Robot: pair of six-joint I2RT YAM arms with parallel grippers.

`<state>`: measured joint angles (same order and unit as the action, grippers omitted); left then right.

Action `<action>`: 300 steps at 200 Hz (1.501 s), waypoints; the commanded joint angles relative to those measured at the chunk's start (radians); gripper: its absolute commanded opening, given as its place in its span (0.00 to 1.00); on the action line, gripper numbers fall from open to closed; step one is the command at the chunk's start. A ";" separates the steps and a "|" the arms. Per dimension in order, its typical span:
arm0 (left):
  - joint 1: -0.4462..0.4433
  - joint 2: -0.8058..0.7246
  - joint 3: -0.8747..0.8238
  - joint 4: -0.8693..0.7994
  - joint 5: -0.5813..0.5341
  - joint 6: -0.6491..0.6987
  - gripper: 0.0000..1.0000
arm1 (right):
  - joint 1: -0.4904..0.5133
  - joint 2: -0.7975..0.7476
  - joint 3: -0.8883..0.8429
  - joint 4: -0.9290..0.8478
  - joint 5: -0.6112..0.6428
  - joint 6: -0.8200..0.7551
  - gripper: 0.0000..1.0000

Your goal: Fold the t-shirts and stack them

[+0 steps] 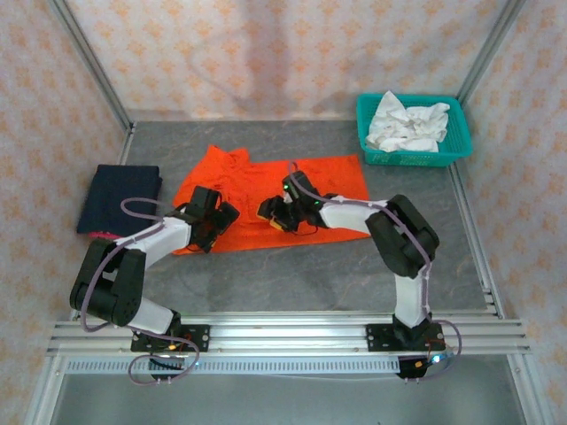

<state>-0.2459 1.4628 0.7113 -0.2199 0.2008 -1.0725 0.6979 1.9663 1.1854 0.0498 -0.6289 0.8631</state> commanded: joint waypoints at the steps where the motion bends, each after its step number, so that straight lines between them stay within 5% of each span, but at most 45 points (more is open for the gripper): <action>1: 0.010 0.002 -0.019 -0.020 -0.037 0.014 0.99 | -0.006 0.052 0.034 0.053 -0.048 0.049 0.54; 100: 0.014 -0.004 -0.049 -0.009 -0.035 0.012 0.99 | -0.135 0.099 0.145 -0.106 0.060 -0.110 0.54; 175: 0.020 -0.050 0.090 -0.067 -0.057 0.144 1.00 | -0.261 -0.098 0.049 -0.249 0.281 -0.283 0.58; 235: 0.139 0.133 0.287 -0.092 -0.108 0.292 1.00 | -0.332 -0.077 0.076 -0.386 0.369 -0.386 0.56; 300: 0.183 0.238 0.248 -0.066 -0.086 0.294 1.00 | -0.418 -0.077 -0.008 -0.430 0.345 -0.369 0.54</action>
<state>-0.0608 1.6970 0.9920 -0.2729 0.1223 -0.7971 0.2970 1.8927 1.2251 -0.3256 -0.3088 0.5003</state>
